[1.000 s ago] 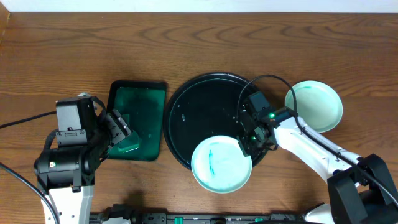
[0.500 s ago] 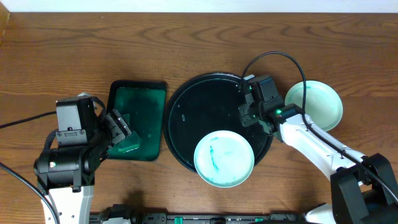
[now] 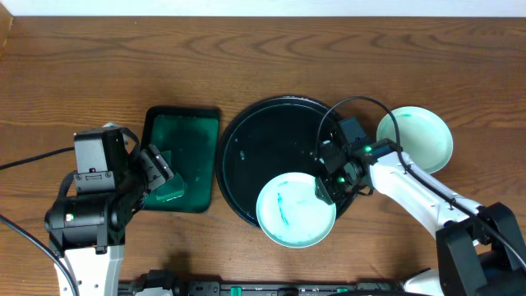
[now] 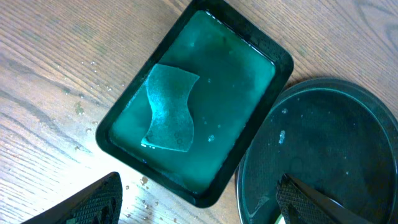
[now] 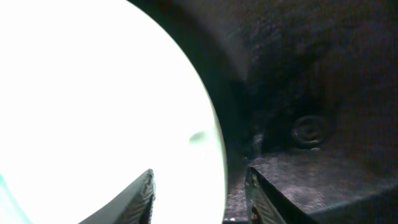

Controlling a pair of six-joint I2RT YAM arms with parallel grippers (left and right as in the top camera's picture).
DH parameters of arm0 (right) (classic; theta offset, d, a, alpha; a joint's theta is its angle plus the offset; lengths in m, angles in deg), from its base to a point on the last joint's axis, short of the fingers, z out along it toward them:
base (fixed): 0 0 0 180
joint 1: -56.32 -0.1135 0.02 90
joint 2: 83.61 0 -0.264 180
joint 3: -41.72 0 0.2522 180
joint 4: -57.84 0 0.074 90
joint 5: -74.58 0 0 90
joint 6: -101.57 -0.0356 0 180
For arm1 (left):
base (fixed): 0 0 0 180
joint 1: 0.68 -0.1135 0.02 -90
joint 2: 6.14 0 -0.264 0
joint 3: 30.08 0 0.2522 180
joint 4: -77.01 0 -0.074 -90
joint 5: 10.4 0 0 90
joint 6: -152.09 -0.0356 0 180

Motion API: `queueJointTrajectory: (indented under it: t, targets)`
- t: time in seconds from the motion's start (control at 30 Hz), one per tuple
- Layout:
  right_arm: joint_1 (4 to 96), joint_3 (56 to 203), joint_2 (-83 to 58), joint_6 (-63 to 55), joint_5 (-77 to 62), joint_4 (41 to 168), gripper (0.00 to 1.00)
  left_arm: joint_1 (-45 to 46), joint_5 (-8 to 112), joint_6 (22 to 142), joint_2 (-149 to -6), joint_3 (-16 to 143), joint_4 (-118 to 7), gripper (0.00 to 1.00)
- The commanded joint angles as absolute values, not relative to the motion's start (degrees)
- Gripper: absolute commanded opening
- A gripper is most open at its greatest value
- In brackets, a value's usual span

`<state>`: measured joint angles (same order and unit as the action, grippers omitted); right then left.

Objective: Clean dirty plates on tray and stack at the side

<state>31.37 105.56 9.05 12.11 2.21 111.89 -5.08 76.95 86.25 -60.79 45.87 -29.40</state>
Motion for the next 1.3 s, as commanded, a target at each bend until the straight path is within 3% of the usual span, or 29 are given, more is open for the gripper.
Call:
queueJointTrajectory:
  t: [0.0,0.03,0.07,0.17,0.6,0.7,0.9,1.27]
  targets:
    - [30.39,101.34,9.31,8.33,2.82,108.24,0.25,-5.28,77.06,86.32,-60.79,47.18,-29.23,0.80]
    - [30.39,100.12,9.31,6.45,0.68,106.34,0.06,-5.28,77.06,86.32,-60.79,47.18,-29.23,0.80]
    - [30.48,98.72,9.31,3.72,-2.79,103.83,0.01,-5.28,77.06,86.32,-60.79,47.18,-29.23,0.80]
    - [31.40,98.24,9.29,1.47,-7.67,99.11,0.01,-5.28,77.04,86.32,-60.79,47.18,-29.23,0.80]
    - [31.96,104.97,8.94,23.56,-18.95,83.68,0.01,-5.28,77.04,86.32,-60.79,47.18,-29.23,0.80]
    - [31.90,104.97,8.99,22.60,-19.01,83.96,0.01,-5.28,77.04,86.32,-60.79,47.18,-29.23,0.80]
    - [32.82,105.13,8.33,14.58,-18.33,82.23,0.52,-5.28,77.04,86.32,-60.79,47.18,-29.23,0.80]
    - [39.50,106.57,-0.46,8.81,8.31,87.00,0.70,-5.26,75.18,89.14,-60.82,47.18,-29.90,0.80]
